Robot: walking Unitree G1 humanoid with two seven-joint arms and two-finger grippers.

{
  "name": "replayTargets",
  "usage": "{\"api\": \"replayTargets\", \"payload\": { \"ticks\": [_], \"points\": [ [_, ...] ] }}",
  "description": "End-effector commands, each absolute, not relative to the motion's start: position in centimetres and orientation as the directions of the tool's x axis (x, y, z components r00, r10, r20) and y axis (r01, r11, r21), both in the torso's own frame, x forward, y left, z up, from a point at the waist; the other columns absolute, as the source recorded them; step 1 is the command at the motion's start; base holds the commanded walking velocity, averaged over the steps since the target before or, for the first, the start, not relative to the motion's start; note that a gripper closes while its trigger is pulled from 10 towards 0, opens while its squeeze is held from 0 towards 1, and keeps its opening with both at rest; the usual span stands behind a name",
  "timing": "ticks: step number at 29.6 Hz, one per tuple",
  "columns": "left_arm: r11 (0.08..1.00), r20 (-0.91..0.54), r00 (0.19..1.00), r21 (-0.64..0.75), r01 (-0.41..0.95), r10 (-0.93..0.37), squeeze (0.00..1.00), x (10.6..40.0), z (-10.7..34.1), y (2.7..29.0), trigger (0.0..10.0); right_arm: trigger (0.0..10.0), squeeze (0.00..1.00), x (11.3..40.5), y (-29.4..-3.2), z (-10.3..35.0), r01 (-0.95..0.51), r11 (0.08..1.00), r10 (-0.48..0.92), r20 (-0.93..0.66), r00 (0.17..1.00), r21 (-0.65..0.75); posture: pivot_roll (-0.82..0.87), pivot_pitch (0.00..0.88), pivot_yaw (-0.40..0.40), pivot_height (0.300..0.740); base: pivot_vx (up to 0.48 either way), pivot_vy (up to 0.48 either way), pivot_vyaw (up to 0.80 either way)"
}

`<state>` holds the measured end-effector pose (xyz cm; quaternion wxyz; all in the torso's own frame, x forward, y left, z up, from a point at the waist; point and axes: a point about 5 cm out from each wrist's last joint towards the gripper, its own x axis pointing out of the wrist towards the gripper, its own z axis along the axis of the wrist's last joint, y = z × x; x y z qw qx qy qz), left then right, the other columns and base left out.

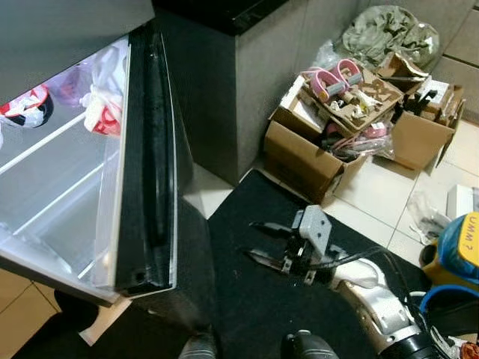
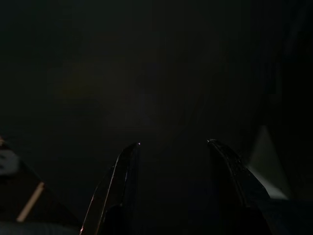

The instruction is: Restocking fridge

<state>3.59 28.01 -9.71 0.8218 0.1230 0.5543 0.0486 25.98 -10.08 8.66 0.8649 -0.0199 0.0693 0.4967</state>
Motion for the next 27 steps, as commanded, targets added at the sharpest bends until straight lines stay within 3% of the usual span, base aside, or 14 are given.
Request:
{"api": "replayTargets", "payload": {
  "ticks": [1, 5, 13, 17, 20, 24, 25, 27],
  "points": [
    [0.968, -0.911, 0.357, 0.243, 0.062, 0.205, 0.00, 2.3, -9.8, 27.9, 10.0, 10.0, 0.00, 25.7, -11.0, 7.9, -0.838, 0.541, 0.832, -0.182, 0.524, 0.062, -0.07, 0.195, -0.014, 0.740, 0.000, 0.000, 0.00],
    [0.968, -0.909, 0.364, 0.243, 0.064, 0.204, 0.00, 2.2, -9.8, 27.9, 10.0, 10.0, 0.00, 24.9, -11.6, 7.3, -0.817, 0.570, 0.811, -0.224, 0.541, 0.090, -0.07, 0.194, -0.013, 0.740, 0.000, 0.000, 0.00],
    [0.967, -0.908, 0.367, 0.244, 0.073, 0.201, 0.00, 2.1, -9.7, 28.0, 10.0, 10.0, 0.00, 24.3, -10.2, 7.4, -0.848, 0.520, 0.843, -0.216, 0.492, 0.100, -0.06, 0.189, -0.010, 0.740, 0.000, 0.000, 0.00],
    [0.976, -0.896, 0.412, 0.208, 0.065, 0.164, 0.00, 2.4, -9.5, 28.0, 10.0, 10.0, 0.00, 23.8, -7.5, 9.2, -0.917, 0.381, 0.919, -0.160, 0.361, 0.119, -0.06, 0.188, -0.006, 0.740, 0.000, 0.000, 0.00],
    [0.978, -0.890, 0.435, 0.193, 0.077, 0.141, 0.00, 2.6, -9.4, 27.9, 10.0, 10.0, 0.00, 23.7, -6.7, 9.6, -0.930, 0.349, 0.932, -0.146, 0.332, 0.116, -0.06, 0.188, -0.006, 0.740, 0.000, 0.000, 0.00],
    [0.981, -0.783, 0.621, 0.136, 0.137, 0.022, 0.00, 5.6, -7.4, 28.9, 10.0, 10.0, 0.00, 24.0, -5.7, 10.1, -0.931, 0.347, 0.935, -0.121, 0.334, 0.114, -0.04, 0.192, -0.019, 0.740, 0.000, 0.000, 0.00],
    [0.981, -0.783, 0.621, 0.136, 0.137, 0.022, 0.00, 5.6, -7.4, 28.9, 10.0, 10.0, 0.00, 24.0, -5.7, 10.1, -0.931, 0.347, 0.935, -0.121, 0.334, 0.114, -0.04, 0.192, -0.019, 0.740, 0.000, 0.000, 0.00],
    [0.961, -0.686, 0.723, 0.141, 0.240, -0.080, 0.00, 7.6, -5.5, 29.2, 10.0, 10.0, 0.00, 23.9, -6.3, 9.0, -0.917, 0.380, 0.919, -0.160, 0.359, 0.123, -0.03, 0.194, -0.018, 0.740, 0.000, 0.000, 0.00]
  ]
}}
